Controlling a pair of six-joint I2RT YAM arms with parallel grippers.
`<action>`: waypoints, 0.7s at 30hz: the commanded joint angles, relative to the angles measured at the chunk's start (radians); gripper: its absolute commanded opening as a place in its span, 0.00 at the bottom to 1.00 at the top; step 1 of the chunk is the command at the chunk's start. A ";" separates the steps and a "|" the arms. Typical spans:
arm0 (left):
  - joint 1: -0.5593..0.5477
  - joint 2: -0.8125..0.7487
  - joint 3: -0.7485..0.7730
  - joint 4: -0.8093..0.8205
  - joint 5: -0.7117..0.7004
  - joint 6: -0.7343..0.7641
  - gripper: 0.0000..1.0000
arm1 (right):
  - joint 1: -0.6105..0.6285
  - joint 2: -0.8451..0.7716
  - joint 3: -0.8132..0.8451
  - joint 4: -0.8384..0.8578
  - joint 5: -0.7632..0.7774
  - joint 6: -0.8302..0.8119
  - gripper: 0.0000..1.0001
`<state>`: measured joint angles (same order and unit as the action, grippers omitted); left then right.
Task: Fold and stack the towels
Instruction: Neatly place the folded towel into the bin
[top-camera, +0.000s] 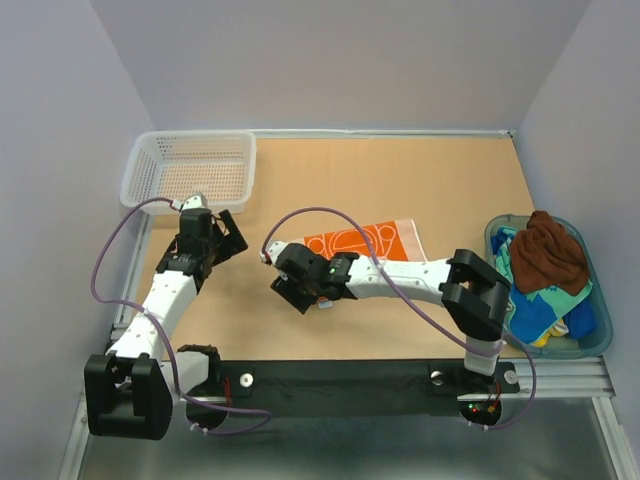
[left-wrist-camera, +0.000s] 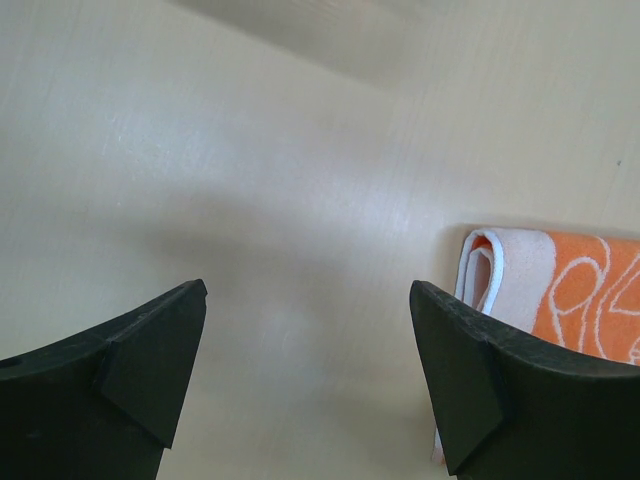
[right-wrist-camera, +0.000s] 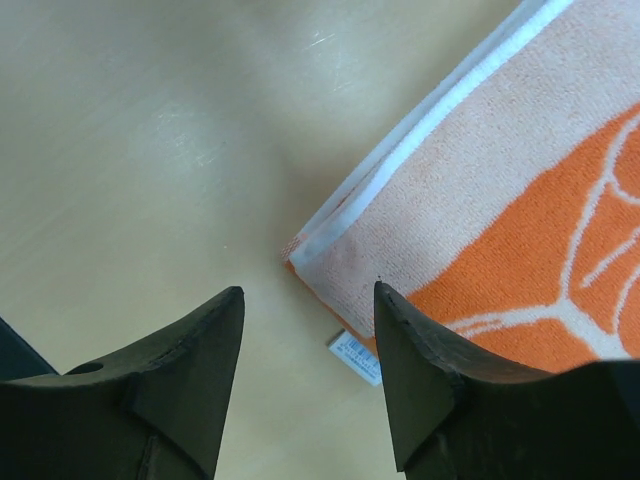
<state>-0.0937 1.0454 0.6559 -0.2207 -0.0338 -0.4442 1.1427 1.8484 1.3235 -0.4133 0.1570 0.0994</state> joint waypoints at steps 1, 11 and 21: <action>0.008 -0.018 0.002 0.035 0.005 0.039 0.94 | 0.014 0.035 0.060 -0.015 0.042 -0.032 0.59; 0.011 -0.007 0.002 0.041 0.029 0.042 0.94 | 0.045 0.150 0.074 -0.022 0.056 -0.041 0.59; 0.011 0.004 -0.004 0.047 0.075 0.041 0.93 | 0.063 0.204 0.008 -0.036 0.159 -0.015 0.38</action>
<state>-0.0875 1.0462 0.6559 -0.2062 0.0086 -0.4191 1.1976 1.9926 1.3666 -0.4164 0.2573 0.0696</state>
